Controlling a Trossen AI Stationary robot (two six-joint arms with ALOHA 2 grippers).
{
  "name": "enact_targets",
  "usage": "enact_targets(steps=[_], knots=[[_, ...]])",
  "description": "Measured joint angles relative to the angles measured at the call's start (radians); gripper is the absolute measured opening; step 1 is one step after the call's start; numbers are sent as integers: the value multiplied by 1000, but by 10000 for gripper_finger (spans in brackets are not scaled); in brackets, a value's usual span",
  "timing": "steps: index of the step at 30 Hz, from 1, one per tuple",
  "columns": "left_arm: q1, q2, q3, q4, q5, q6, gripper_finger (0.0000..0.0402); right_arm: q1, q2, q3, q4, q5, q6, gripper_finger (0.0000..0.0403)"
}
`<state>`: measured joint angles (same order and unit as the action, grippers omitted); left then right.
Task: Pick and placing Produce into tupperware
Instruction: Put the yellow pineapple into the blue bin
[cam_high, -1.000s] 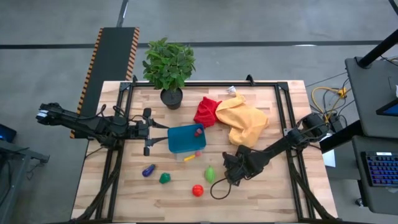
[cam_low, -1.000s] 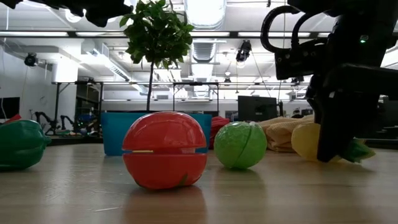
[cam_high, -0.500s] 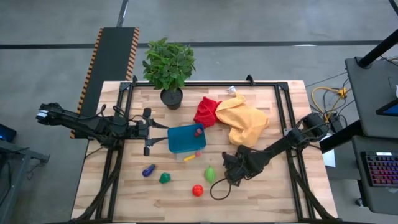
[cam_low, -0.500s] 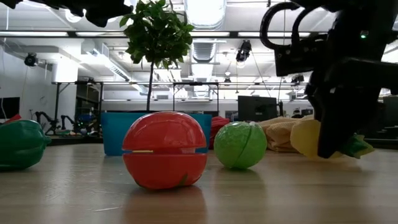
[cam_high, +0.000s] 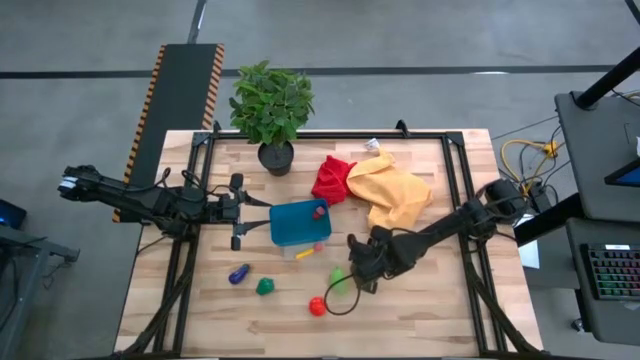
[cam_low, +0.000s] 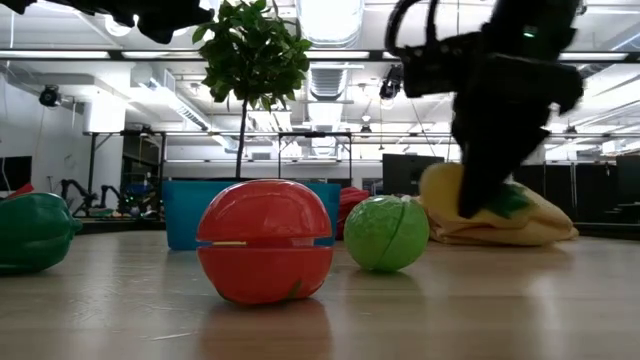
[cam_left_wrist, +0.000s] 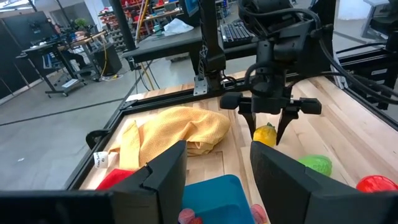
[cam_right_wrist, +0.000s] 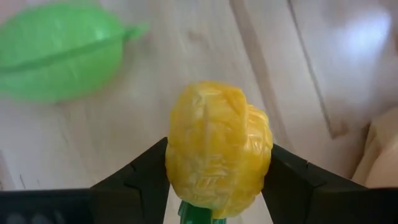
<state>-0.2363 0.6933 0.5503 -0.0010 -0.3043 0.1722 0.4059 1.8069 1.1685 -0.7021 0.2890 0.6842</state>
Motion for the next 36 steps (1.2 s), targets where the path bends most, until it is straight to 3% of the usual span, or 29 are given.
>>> enact_targets(steps=[23, 36], knots=[[0, 0, 0, 0, 0, 0, 164, -228, 0, 182, 124, 1, -389, 199], [0, -1, 0, 0, 0, 21, 164, -365, 3, 182, 379, -87, -538, 199]])
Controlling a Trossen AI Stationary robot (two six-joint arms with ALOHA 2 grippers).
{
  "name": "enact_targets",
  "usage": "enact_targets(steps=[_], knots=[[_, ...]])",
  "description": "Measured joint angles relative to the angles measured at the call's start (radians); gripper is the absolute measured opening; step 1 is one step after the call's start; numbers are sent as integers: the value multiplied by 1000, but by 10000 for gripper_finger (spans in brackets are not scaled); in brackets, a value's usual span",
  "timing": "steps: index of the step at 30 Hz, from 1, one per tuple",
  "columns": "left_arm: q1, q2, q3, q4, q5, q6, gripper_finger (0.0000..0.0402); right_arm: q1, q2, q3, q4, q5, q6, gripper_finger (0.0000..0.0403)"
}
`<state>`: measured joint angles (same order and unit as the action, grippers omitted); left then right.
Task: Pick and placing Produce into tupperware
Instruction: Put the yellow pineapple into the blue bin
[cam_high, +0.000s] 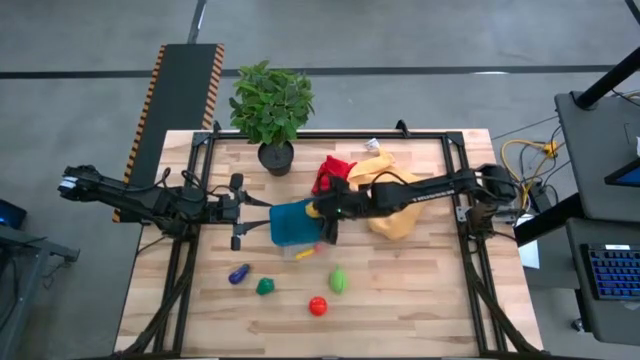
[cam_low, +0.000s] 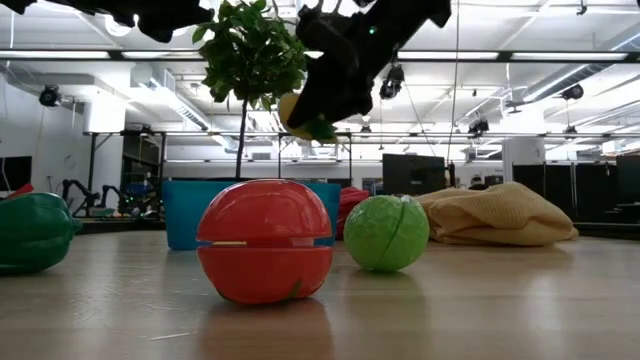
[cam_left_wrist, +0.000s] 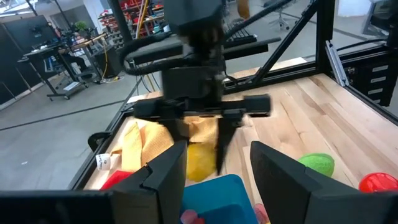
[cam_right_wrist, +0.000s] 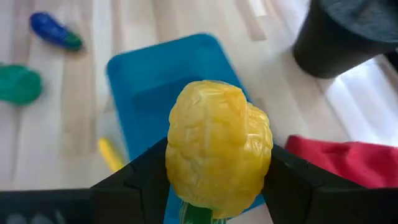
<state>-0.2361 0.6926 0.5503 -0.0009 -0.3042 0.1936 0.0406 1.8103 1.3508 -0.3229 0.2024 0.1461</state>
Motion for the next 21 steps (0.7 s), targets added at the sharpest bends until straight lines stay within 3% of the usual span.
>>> enact_targets(steps=[21], knots=[[0, -1, 1, 1, -19, 3, 164, -62, 153, 1, 74, 0, -27, 199]])
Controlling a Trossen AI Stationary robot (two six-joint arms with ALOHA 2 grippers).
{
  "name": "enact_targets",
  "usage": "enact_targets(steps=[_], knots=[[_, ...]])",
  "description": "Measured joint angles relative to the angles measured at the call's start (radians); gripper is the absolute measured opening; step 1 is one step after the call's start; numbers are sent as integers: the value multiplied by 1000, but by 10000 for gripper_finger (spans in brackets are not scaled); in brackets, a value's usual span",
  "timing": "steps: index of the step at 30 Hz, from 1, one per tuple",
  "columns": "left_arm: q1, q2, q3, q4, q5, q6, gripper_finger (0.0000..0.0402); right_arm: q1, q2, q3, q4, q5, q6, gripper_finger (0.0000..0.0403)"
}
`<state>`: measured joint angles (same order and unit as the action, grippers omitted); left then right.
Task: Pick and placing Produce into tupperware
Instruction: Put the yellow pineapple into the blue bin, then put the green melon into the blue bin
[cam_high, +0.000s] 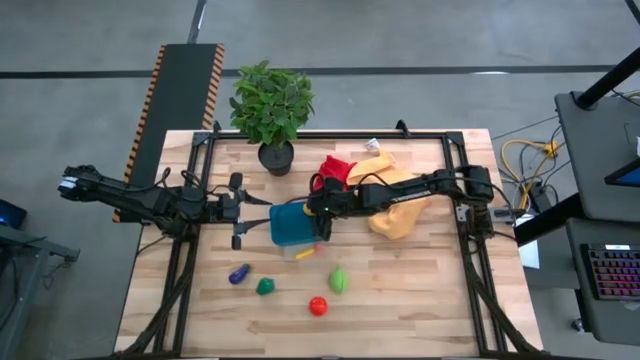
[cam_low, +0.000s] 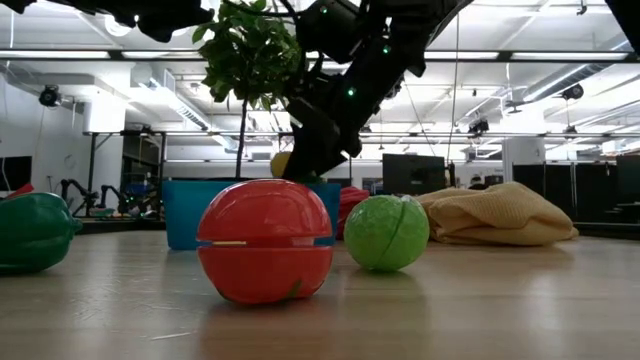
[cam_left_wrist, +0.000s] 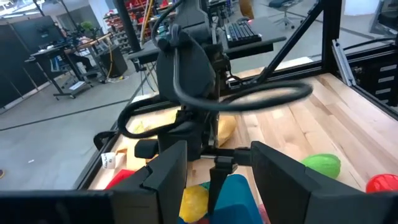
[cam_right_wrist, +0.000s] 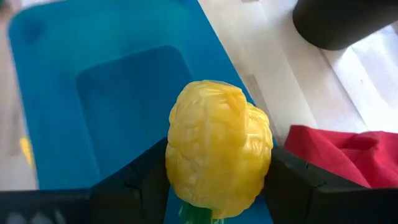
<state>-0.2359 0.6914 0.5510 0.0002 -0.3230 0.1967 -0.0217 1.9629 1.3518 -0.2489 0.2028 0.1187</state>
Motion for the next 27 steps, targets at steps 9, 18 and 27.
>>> enact_targets(steps=[9, 18, 27], knots=[[0, 0, 0, 0, 0, 0, 164, -12, -2, 1, 7, 7, -18, 216], [0, 0, 0, 0, 0, -1, 164, -14, -2, 1, 7, 6, -23, 240], [0, 0, 0, 0, 0, -1, 164, -14, -2, 1, 8, 6, -27, 246]])
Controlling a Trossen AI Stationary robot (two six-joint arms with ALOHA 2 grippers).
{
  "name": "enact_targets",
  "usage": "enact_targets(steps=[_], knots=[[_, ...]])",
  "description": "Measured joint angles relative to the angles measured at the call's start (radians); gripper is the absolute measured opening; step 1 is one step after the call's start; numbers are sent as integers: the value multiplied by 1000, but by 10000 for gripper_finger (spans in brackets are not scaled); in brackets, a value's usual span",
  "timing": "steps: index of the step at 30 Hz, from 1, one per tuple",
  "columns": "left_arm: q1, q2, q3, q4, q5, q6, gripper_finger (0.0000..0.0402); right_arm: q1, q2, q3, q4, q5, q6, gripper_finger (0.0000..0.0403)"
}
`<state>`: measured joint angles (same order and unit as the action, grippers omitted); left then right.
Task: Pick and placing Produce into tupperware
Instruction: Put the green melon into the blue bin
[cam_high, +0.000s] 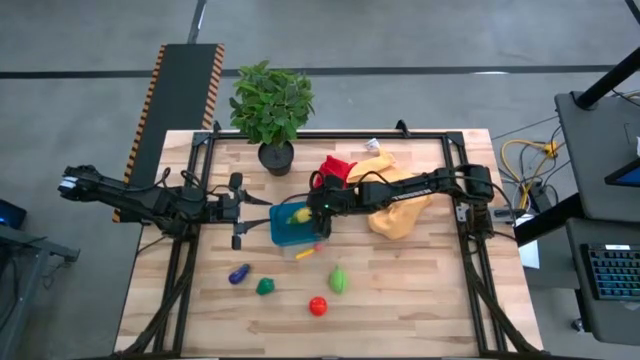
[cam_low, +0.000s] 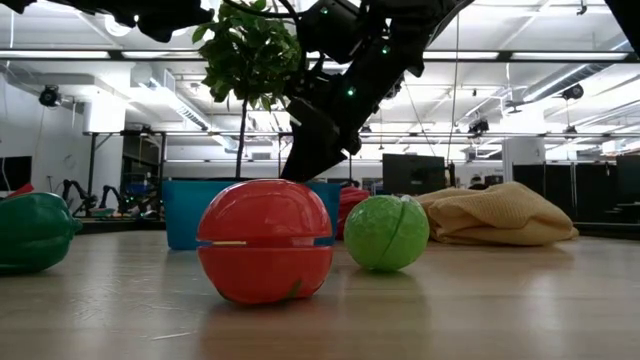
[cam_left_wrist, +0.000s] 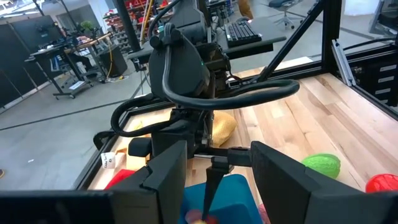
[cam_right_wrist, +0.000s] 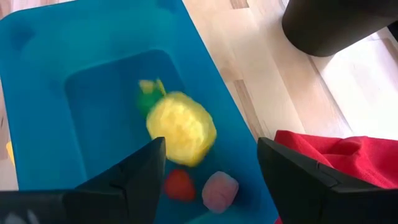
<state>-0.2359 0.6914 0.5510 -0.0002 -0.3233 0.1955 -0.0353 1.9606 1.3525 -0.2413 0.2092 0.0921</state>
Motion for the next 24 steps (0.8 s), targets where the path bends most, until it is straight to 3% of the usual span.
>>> enact_targets(steps=[10, 24], knots=[[0, 0, 0, 0, 0, 0, 164, 0, -20, 0, -17, 0, -22, 238], [0, 0, -1, -1, 0, 0, 164, 37, -226, -6, -317, 1, 62, 226]])
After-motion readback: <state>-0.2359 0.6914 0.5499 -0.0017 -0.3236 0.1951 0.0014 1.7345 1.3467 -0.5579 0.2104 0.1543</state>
